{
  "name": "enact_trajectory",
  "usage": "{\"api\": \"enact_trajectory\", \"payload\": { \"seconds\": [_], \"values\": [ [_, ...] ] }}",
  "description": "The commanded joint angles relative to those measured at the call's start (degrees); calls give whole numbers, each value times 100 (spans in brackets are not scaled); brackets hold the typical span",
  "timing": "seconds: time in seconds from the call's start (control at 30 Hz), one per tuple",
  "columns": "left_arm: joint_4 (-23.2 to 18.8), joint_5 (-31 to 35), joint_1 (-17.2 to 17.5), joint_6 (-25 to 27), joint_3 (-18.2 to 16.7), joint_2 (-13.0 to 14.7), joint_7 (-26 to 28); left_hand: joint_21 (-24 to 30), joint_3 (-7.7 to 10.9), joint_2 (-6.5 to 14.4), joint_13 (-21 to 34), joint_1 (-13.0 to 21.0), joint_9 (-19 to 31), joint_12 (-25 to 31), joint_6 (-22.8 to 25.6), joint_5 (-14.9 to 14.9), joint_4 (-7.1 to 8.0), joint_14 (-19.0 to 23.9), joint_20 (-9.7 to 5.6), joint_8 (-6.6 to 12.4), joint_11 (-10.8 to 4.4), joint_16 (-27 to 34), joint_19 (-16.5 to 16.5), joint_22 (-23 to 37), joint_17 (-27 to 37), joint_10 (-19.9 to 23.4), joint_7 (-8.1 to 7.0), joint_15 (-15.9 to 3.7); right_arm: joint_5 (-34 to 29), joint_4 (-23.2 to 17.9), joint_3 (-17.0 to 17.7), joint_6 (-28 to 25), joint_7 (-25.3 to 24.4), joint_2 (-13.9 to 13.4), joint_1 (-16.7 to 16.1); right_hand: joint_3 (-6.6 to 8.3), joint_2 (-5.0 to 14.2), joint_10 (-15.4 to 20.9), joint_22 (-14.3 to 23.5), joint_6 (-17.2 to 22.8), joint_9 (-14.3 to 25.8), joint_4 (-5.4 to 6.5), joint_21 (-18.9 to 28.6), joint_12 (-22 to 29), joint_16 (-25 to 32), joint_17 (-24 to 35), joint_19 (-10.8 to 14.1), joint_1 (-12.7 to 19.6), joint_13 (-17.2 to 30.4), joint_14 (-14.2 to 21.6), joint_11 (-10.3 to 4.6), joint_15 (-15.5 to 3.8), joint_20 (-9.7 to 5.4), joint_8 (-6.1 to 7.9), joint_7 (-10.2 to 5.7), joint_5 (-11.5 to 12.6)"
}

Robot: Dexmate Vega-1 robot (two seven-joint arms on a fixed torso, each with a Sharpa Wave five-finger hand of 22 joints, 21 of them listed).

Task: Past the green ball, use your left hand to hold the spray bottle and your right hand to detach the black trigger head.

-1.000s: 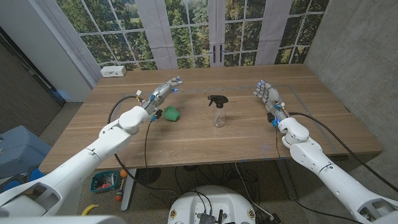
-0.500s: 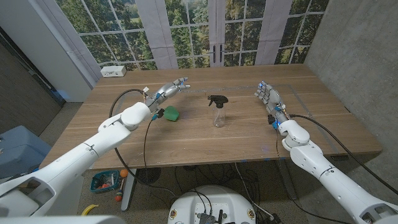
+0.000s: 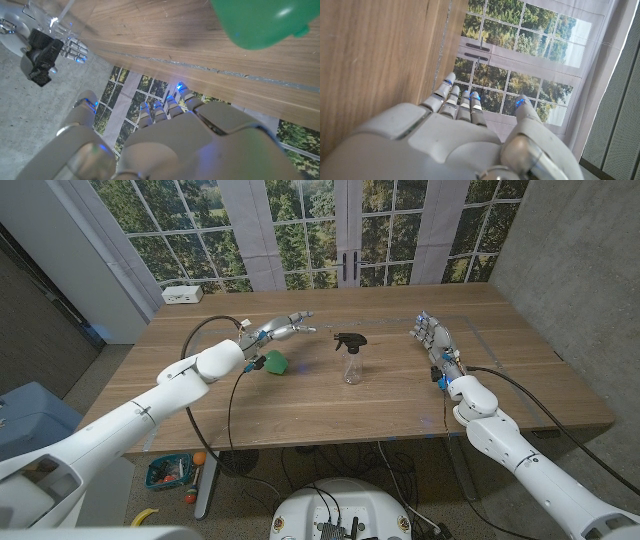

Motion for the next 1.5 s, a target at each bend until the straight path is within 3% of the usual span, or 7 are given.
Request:
{"api": "enact_trajectory", "payload": {
  "seconds": [0.03, 0.27, 0.37, 0.7, 1.2, 1.5],
  "values": [
    [-24, 529, -223, -58, 179, 143, -405, -17, 20, -27, 17, 120, 17, -6, 49, -27, -40, 66, -19, 38, -19, -21, 73, 15, 25, 24, -32, -238, -68, -112, 0, 20, -159, 40, -101, 0, 58, 60, 18, 54, 32, -29, -39, 51, 24, 7, 42, -6, 4, 62, -4, -16, 3, 16, -9, 29],
    [9, 1000, -388, -199, 334, 148, -536, -14, 20, -97, 18, 233, 19, -9, 111, -24, -43, 81, -83, 53, -23, -21, 213, 14, 25, 48, -75, -260, -121, -132, -20, 23, -213, 58, -115, -4, 58, 70, 18, 56, 32, -30, -53, 55, 28, 4, 51, -8, -1, 66, 5, -16, 3, 15, -12, 28],
    [29, 1100, -435, -244, 366, 152, -624, -22, 21, -137, 18, 302, 19, -13, 117, -22, -43, 84, -104, 49, -22, -24, 270, 14, 25, 55, -166, -274, -133, -153, -25, -1, -258, 70, -121, -5, 58, 70, 18, 57, 32, -31, -57, 54, 30, 3, 53, -9, -3, 69, 10, -15, 4, 14, -12, 28],
    [115, 1372, -530, -410, 460, 116, -801, -48, 26, -192, 20, 413, 21, -27, 51, -17, -44, 87, -135, 16, -38, -27, 324, 13, 25, 45, -208, -289, -157, -150, -43, -17, -318, 113, -117, -12, 57, 71, 19, 62, 33, -32, -78, 54, 32, -2, 63, -13, -9, 67, 3, -18, 7, 14, -11, 27],
    [754, 1031, -728, -966, 699, -297, -1240, -106, 25, -285, 22, 584, 23, -44, -77, -12, -41, 103, -172, -31, -54, -27, 362, 13, 26, 27, -226, -349, -185, -195, -21, -10, -369, 82, -184, -20, 55, 80, 20, 71, 33, -32, -104, 57, 36, -7, 75, -19, -16, 69, 13, -10, 13, 14, -9, 25],
    [1215, 452, -753, -1260, 756, -611, -1469, -155, 14, -362, 23, 730, 25, -58, -275, -10, -35, 156, -176, -86, -57, -13, 396, 16, 26, 6, -214, -373, -162, -346, 44, -33, -428, 11, -312, -29, 54, 92, 20, 87, 33, -32, -134, 60, 40, -14, 87, -26, -24, 70, 28, -3, 17, 16, 0, 24]
  ]
}}
